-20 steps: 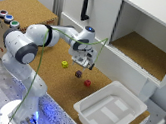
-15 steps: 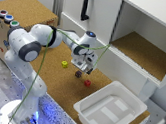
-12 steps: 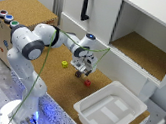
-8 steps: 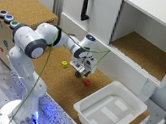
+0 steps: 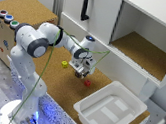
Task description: Rotate the purple block to the left
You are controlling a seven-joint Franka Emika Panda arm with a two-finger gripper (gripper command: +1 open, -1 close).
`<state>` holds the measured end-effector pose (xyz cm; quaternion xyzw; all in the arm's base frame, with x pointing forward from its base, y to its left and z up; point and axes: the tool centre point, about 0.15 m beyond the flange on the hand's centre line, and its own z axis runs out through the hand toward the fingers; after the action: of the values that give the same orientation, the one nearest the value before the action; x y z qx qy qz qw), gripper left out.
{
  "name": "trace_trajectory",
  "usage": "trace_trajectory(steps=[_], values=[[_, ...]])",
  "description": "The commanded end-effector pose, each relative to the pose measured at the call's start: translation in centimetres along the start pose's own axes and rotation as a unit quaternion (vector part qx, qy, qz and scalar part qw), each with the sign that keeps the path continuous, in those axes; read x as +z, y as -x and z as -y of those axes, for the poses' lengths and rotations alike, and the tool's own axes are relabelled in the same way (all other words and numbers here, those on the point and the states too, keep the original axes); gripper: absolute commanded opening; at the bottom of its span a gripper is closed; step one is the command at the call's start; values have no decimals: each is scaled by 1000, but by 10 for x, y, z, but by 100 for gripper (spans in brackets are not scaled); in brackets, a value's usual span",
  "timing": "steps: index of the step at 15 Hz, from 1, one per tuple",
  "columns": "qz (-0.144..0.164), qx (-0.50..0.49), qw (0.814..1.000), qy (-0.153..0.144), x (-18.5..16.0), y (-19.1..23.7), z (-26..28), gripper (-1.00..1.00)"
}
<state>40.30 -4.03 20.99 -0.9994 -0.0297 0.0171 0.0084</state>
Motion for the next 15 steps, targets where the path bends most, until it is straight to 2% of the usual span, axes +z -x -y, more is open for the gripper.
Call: trace_trajectory(steps=[1,3,4,5,6,7,8,9,12,15], values=[[-13,0,1000,3,-7,2,-1,-100],[-23,-36,999,11,-27,13,-7,-100],[-24,-101,994,24,-35,22,-3,-100],[-23,-155,987,33,-40,31,-1,-100],[-10,-225,973,56,-39,38,0,-100],[0,-264,963,53,-37,37,0,-100],[-5,-295,955,40,-40,35,-1,-100],[-6,-335,941,42,-40,33,3,-100],[-16,-471,881,42,-32,26,19,-100],[17,-568,822,34,-9,21,29,-100]])
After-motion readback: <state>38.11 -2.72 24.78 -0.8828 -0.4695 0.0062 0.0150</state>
